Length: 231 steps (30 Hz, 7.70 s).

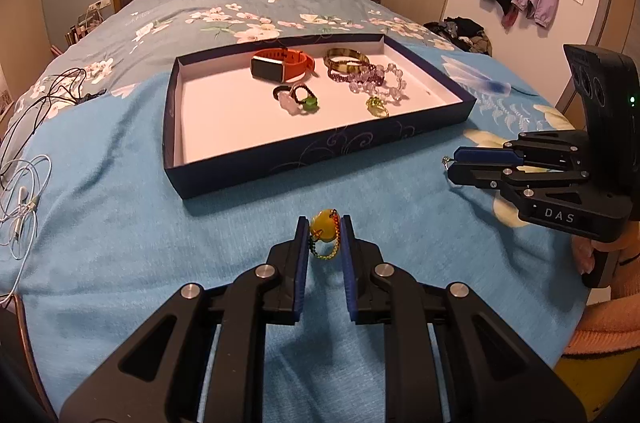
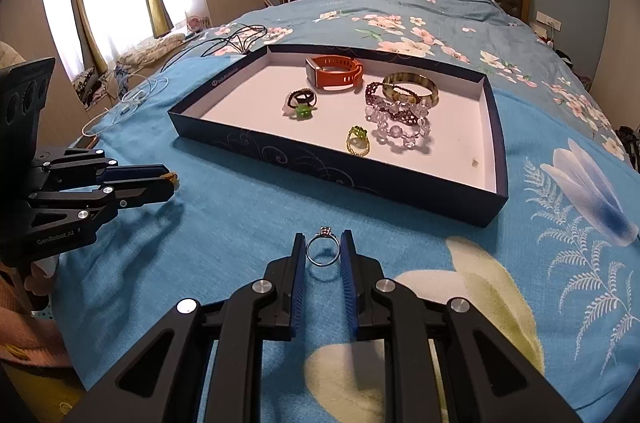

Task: Organize jewelry

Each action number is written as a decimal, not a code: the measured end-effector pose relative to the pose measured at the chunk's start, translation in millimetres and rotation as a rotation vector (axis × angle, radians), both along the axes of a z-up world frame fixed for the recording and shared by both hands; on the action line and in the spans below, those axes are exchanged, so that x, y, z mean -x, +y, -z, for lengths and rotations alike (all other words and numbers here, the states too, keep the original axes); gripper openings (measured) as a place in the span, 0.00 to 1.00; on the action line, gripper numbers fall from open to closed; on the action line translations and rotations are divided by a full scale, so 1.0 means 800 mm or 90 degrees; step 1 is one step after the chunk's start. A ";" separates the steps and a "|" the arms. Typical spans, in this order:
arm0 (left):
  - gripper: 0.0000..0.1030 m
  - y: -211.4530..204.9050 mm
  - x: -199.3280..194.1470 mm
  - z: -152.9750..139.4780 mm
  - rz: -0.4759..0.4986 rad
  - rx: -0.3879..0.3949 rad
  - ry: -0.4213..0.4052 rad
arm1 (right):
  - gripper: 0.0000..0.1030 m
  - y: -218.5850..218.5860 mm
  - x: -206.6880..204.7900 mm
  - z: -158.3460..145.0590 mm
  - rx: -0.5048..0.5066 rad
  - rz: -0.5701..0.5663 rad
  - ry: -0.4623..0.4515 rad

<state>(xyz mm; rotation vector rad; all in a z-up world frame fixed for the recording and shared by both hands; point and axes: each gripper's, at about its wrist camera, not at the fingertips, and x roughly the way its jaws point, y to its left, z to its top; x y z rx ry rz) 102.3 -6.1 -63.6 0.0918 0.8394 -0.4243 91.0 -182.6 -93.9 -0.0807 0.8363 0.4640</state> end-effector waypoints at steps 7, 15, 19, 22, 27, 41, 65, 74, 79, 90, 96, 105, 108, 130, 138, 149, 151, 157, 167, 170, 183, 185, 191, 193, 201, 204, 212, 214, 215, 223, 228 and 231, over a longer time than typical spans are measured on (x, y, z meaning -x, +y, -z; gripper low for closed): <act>0.15 -0.004 0.000 -0.010 0.000 -0.001 -0.018 | 0.15 0.000 0.001 -0.008 -0.012 -0.002 -0.012; 0.15 -0.009 0.001 -0.021 0.003 0.002 -0.035 | 0.15 -0.003 0.002 -0.016 -0.027 -0.001 -0.024; 0.15 -0.009 0.000 -0.026 0.004 0.003 -0.041 | 0.15 -0.004 0.001 -0.021 -0.032 -0.003 -0.030; 0.15 -0.010 0.000 -0.029 0.004 0.005 -0.046 | 0.15 -0.004 0.001 -0.024 -0.033 -0.003 -0.036; 0.15 -0.011 -0.002 -0.036 0.005 0.006 -0.055 | 0.15 -0.006 -0.001 -0.030 -0.038 -0.001 -0.045; 0.15 -0.015 -0.018 -0.051 -0.002 0.015 -0.071 | 0.15 -0.007 -0.015 -0.045 -0.046 -0.001 -0.066; 0.15 -0.023 -0.047 -0.058 -0.014 0.014 -0.083 | 0.15 -0.009 -0.036 -0.056 -0.050 0.002 -0.079; 0.15 -0.027 -0.059 -0.058 -0.016 0.017 -0.078 | 0.15 -0.009 -0.047 -0.059 -0.050 0.003 -0.082; 0.15 -0.025 -0.062 -0.057 -0.020 0.019 -0.077 | 0.15 -0.008 -0.052 -0.061 -0.050 0.003 -0.085; 0.15 -0.028 -0.072 -0.057 -0.022 0.020 -0.079 | 0.15 -0.008 -0.057 -0.062 -0.050 0.003 -0.088; 0.15 -0.032 -0.077 -0.057 -0.022 0.016 -0.083 | 0.15 -0.007 -0.062 -0.063 -0.049 0.005 -0.089; 0.15 -0.035 -0.078 -0.056 -0.024 0.011 -0.088 | 0.15 -0.008 -0.071 -0.061 -0.049 0.008 -0.086; 0.15 -0.036 -0.079 -0.056 -0.025 0.011 -0.087 | 0.15 -0.007 -0.073 -0.060 -0.054 0.008 -0.085; 0.15 -0.038 -0.087 -0.054 -0.026 0.010 -0.087 | 0.15 -0.005 -0.084 -0.054 -0.053 0.007 -0.076; 0.15 -0.039 -0.090 -0.055 -0.027 0.010 -0.085 | 0.15 -0.004 -0.090 -0.049 -0.052 0.005 -0.072; 0.15 -0.039 -0.095 -0.054 -0.028 0.009 -0.083 | 0.15 -0.002 -0.094 -0.042 -0.050 0.004 -0.068; 0.15 -0.040 -0.099 -0.054 -0.028 0.007 -0.083 | 0.15 -0.002 -0.095 -0.041 -0.049 0.005 -0.067; 0.15 -0.038 -0.102 -0.053 -0.031 0.007 -0.081 | 0.15 0.000 -0.100 -0.038 -0.045 0.005 -0.061; 0.15 -0.043 -0.116 -0.036 -0.033 -0.004 -0.065 | 0.15 0.002 -0.112 -0.030 -0.035 0.007 -0.043; 0.15 -0.046 -0.122 -0.028 -0.036 -0.009 -0.053 | 0.15 0.005 -0.118 -0.027 -0.028 0.009 -0.033; 0.28 -0.042 -0.130 -0.014 -0.047 0.000 -0.032 | 0.17 0.001 -0.133 -0.011 -0.030 0.039 -0.002; 0.35 -0.040 -0.124 -0.019 -0.049 0.003 -0.043 | 0.22 -0.003 -0.127 -0.017 -0.037 0.043 -0.012; 0.63 -0.030 -0.095 -0.038 -0.066 0.007 -0.090 | 0.58 -0.013 -0.090 -0.040 -0.051 0.056 -0.069; 0.75 -0.025 -0.083 -0.044 -0.071 0.003 -0.112 | 0.70 -0.017 -0.075 -0.045 -0.056 0.065 -0.083; 0.95 0.004 -0.017 -0.073 -0.137 0.014 -0.211 | 0.94 -0.029 -0.009 -0.060 -0.053 0.134 -0.186; 0.95 0.014 0.005 -0.077 -0.172 0.011 -0.234 | 0.94 -0.031 0.012 -0.058 -0.060 0.153 -0.210; 0.95 0.028 0.058 -0.078 -0.222 0.016 -0.285 | 0.94 -0.024 0.053 -0.059 -0.032 0.174 -0.278; 0.95 0.028 0.067 -0.079 -0.222 0.021 -0.293 | 0.94 -0.025 0.059 -0.060 -0.042 0.171 -0.282; 0.95 0.028 0.075 -0.080 -0.224 0.019 -0.304 | 0.94 -0.024 0.064 -0.061 -0.043 0.170 -0.287; 0.95 0.028 0.110 -0.088 -0.235 0.025 -0.356 | 0.94 -0.017 0.074 -0.059 -0.049 0.163 -0.287; 0.95 0.025 0.120 -0.090 -0.234 0.028 -0.357 | 0.94 -0.010 0.083 -0.064 -0.052 0.152 -0.294; 0.95 0.025 0.123 -0.092 -0.238 0.031 -0.360 | 0.94 -0.010 0.086 -0.068 -0.058 0.152 -0.300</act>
